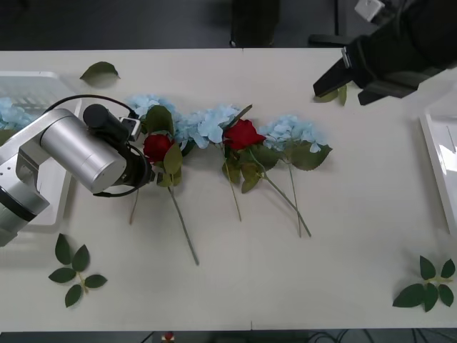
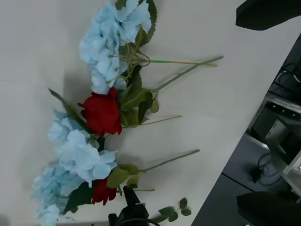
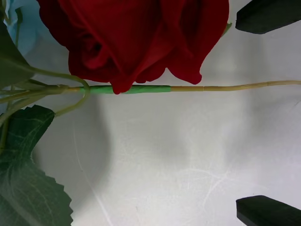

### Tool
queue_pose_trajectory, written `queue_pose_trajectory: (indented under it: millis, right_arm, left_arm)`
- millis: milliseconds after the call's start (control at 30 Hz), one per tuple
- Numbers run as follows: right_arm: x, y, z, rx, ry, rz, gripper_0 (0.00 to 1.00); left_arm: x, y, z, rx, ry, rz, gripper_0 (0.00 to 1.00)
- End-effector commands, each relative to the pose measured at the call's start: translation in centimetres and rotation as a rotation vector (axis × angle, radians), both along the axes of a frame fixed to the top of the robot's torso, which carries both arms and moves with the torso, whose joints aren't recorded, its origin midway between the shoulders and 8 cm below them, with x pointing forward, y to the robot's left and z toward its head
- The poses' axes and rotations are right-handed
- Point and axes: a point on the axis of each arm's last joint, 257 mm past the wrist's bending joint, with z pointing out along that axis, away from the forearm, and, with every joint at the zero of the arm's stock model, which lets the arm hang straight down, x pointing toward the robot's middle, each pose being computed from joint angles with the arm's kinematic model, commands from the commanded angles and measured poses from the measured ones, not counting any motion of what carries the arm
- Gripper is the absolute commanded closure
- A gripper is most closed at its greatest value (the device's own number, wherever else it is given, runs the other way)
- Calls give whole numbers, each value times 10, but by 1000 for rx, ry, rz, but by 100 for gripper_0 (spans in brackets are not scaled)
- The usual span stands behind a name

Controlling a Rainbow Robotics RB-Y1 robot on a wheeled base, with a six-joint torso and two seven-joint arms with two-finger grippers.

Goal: Place the red flowers into the right box and the blue flowers into the left box. If a person shows an open palm, hand one flower to the person first, then continue sorting.

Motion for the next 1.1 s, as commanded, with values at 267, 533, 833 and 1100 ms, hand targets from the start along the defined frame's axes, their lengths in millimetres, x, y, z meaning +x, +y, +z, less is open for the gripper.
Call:
queue_pose_trajectory:
  millis: [267, 533, 833, 1100]
  right_arm:
    - [-42, 15, -97, -18, 69, -9, 0]
    - [-21, 27, -160, -157, -17, -46, 0]
    - [6, 28, -200, -243, -73, -94, 0]
    - [20, 23, -223, -267, -96, -145, 0]
  left_arm:
    - [36, -40, 17, -50, -112, 1, 0]
    - [38, -41, 12, -10, -118, -12, 0]
    - [39, -37, 11, 38, -131, -33, 86]
    - [40, -34, 12, 56, -138, -38, 100]
